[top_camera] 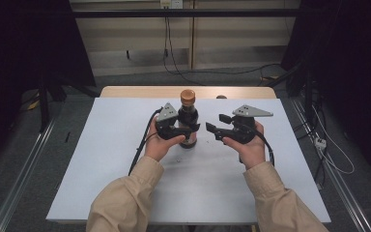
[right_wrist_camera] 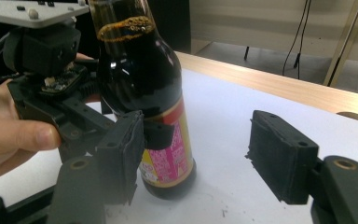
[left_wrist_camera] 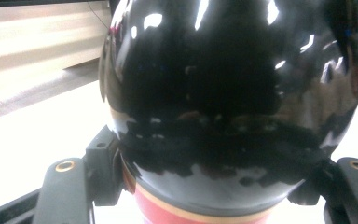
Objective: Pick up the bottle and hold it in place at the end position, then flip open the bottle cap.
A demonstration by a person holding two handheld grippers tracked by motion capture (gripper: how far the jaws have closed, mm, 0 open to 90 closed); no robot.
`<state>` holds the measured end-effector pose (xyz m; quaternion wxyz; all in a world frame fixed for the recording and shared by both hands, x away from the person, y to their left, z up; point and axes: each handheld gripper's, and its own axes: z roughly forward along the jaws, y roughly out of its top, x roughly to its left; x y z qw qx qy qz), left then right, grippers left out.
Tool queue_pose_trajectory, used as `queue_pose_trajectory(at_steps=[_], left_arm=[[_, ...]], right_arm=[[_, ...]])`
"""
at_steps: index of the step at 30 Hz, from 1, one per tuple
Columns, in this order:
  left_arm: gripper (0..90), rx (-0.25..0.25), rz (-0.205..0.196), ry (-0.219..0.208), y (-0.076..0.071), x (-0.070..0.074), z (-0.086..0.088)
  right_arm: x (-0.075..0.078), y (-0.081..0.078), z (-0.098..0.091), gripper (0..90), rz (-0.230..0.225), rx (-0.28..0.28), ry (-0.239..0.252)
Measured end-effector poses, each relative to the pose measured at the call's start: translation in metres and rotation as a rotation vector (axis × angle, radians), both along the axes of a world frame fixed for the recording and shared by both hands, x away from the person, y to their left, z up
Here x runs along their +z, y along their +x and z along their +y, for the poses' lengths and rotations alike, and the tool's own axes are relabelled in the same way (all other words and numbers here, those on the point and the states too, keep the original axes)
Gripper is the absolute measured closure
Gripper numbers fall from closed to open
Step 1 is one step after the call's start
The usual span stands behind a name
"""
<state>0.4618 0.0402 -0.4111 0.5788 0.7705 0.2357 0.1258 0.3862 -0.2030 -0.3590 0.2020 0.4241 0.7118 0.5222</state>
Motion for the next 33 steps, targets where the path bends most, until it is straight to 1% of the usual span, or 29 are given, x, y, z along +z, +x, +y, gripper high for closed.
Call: queue_pose_trajectory(at_steps=[3,4,8,17,18,19,20,24,26,28,29,30,31,33], left_arm=[[29.7,-0.003,-0.001,0.009,0.000,0.000,0.001],[29.7,0.000,0.007,-0.006,0.000,0.000,0.000],[29.6,0.001,0.009,-0.008,0.000,-0.001,0.000],[29.6,0.006,0.016,-0.010,0.000,-0.001,0.000],[29.6,0.006,0.016,-0.009,0.000,-0.001,0.000],[29.6,0.006,0.017,-0.009,0.000,-0.001,0.000],[29.5,0.006,0.017,-0.009,0.000,-0.001,0.000],[29.5,0.010,0.019,-0.009,-0.001,-0.001,-0.001],[29.5,0.009,0.019,-0.006,-0.001,0.000,-0.001],[29.5,0.009,0.019,-0.003,-0.001,0.000,-0.001],[29.5,0.009,0.019,-0.003,-0.001,0.000,-0.001],[29.5,0.009,0.018,-0.001,-0.001,0.000,-0.001],[29.5,0.009,0.017,-0.002,-0.001,0.000,-0.001],[29.5,0.009,0.019,-0.005,-0.001,0.000,-0.001]], right_arm=[[0.003,0.003,0.001,35.9,-0.002,0.000,-0.004],[0.005,0.004,0.002,35.9,-0.003,0.002,-0.012],[0.009,0.007,0.003,36.0,-0.012,0.006,-0.021],[0.017,0.015,0.006,43.1,-0.018,0.012,-0.031],[0.021,0.016,0.006,47.4,-0.019,0.012,-0.031],[0.021,0.016,0.006,47.4,-0.019,0.012,-0.031],[0.025,0.019,0.006,53.3,-0.021,0.017,-0.028],[0.030,0.022,0.008,62.8,-0.024,0.025,-0.039],[0.033,0.023,0.009,69.0,-0.030,0.024,-0.052],[0.035,0.025,0.010,76.0,-0.035,0.036,-0.048],[0.036,0.026,0.010,78.7,-0.038,0.040,-0.046],[0.036,0.026,0.010,78.7,-0.038,0.040,-0.046],[0.038,0.027,0.012,86.4,-0.038,0.058,-0.050],[0.041,0.028,0.015,88.5,-0.042,0.067,-0.060]])
